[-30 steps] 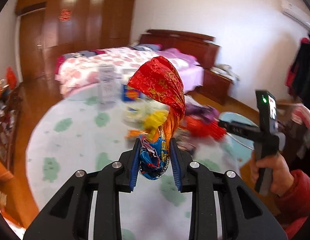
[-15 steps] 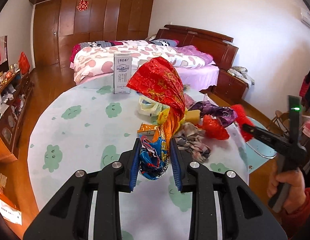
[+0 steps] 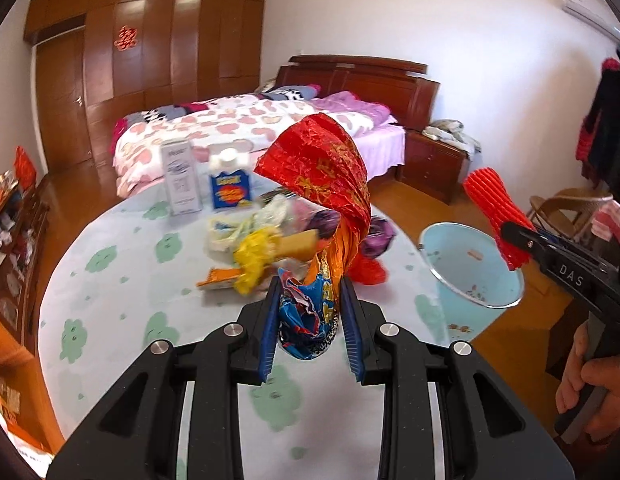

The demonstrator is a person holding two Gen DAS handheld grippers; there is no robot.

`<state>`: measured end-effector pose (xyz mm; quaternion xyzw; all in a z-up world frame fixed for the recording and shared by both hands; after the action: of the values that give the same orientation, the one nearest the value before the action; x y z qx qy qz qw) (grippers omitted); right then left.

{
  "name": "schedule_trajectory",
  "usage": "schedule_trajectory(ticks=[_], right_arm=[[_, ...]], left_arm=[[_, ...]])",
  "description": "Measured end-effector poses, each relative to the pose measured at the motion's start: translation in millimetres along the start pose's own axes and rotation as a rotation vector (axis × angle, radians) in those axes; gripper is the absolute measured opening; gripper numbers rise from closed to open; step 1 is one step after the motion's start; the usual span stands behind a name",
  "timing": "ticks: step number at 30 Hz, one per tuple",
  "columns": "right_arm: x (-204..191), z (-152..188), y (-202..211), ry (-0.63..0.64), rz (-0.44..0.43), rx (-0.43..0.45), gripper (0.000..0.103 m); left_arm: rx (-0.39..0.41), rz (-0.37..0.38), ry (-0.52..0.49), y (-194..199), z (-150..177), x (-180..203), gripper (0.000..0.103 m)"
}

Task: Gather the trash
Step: 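Carry the wrapper and red net over the wastebasket and open both tools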

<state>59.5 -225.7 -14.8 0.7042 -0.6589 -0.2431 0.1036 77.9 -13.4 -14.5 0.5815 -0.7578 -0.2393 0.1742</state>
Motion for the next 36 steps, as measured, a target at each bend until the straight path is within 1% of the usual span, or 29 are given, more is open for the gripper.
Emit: schedule_trajectory(ticks=[10,19,28,32,36], right_arm=[[26,-9,30,-0.005,0.068,0.064,0.023],[64,-13,39,-0.052,0.152,0.089,0.023],[99,-7,39,-0.084,0.244,0.094,0.023],[115,-1,30,-0.091,0.276,0.067,0.023],[128,7,21,-0.111,0.288,0.034,0.023]], left_arm=[[0.050,0.037,-0.078,5,-22,53,0.029],[0.056,0.076,-0.125,-4,-31,87,0.029],[0.005,0.139,-0.163,-32,-30,128,0.029],[-0.009,0.159,-0.182,-44,-28,148,0.029],[-0.045,0.164,-0.193,-63,-26,166,0.029]])
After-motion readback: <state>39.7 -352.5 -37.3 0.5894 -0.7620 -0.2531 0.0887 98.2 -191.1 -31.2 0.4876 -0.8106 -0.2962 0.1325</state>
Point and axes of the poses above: each gripper's, at about its wrist camera, not at the fingertips, and y roughly against the way its jaws point, x to its right, z to its underside, the point moved 4 cm from there along -y, roughly the way its jaws point, and after that the axes turned 7 degrees about -z, right-handed, at the moved point
